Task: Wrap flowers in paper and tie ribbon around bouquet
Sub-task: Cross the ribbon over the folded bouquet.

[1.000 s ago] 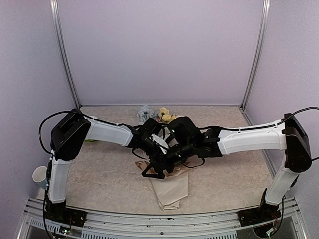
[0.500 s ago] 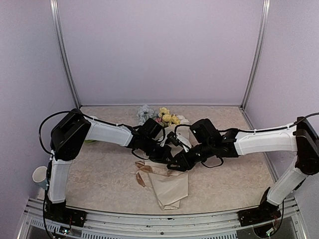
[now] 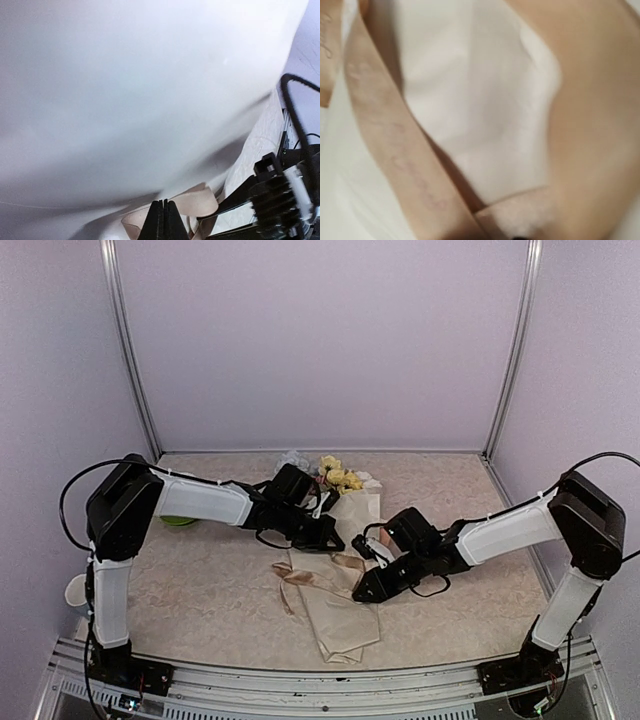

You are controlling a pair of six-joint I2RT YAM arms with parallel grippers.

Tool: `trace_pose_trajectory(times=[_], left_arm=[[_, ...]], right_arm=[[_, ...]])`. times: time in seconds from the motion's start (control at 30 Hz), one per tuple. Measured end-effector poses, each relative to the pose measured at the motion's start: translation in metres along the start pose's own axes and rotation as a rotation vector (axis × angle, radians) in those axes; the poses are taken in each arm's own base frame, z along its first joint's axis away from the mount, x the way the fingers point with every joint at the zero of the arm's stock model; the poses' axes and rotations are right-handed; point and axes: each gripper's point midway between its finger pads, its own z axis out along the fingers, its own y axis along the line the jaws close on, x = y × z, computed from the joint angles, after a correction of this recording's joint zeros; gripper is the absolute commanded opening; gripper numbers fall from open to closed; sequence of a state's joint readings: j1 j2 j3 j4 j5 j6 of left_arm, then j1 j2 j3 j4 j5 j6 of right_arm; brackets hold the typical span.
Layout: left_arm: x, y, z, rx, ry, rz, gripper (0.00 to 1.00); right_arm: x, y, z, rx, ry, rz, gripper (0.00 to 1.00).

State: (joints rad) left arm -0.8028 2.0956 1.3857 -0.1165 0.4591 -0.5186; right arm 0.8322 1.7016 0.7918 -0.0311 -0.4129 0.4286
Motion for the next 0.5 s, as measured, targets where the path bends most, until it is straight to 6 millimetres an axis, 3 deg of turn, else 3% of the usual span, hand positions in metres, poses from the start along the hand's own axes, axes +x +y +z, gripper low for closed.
trace_pose_trajectory(times=[0.13, 0.27, 0.43, 0.5], left_arm=[[-0.022, -0.011, -0.019, 0.009, -0.072, 0.03, 0.0], [-0.034, -0.035, -0.053, 0.023, -0.155, 0.11, 0.0], [-0.023, -0.072, -0.107, 0.038, -0.243, 0.271, 0.0], [-0.005, -0.095, -0.119, 0.057, -0.25, 0.366, 0.0]], right_arm=[[0.002, -0.001, 0.004, -0.014, -0.004, 0.01, 0.25], [-0.002, 0.001, 0.004, -0.039, -0.026, 0.026, 0.28], [-0.002, 0.003, 0.003, -0.079, -0.037, 0.051, 0.31], [-0.003, 0.004, 0.003, -0.091, -0.041, 0.055, 0.31]])
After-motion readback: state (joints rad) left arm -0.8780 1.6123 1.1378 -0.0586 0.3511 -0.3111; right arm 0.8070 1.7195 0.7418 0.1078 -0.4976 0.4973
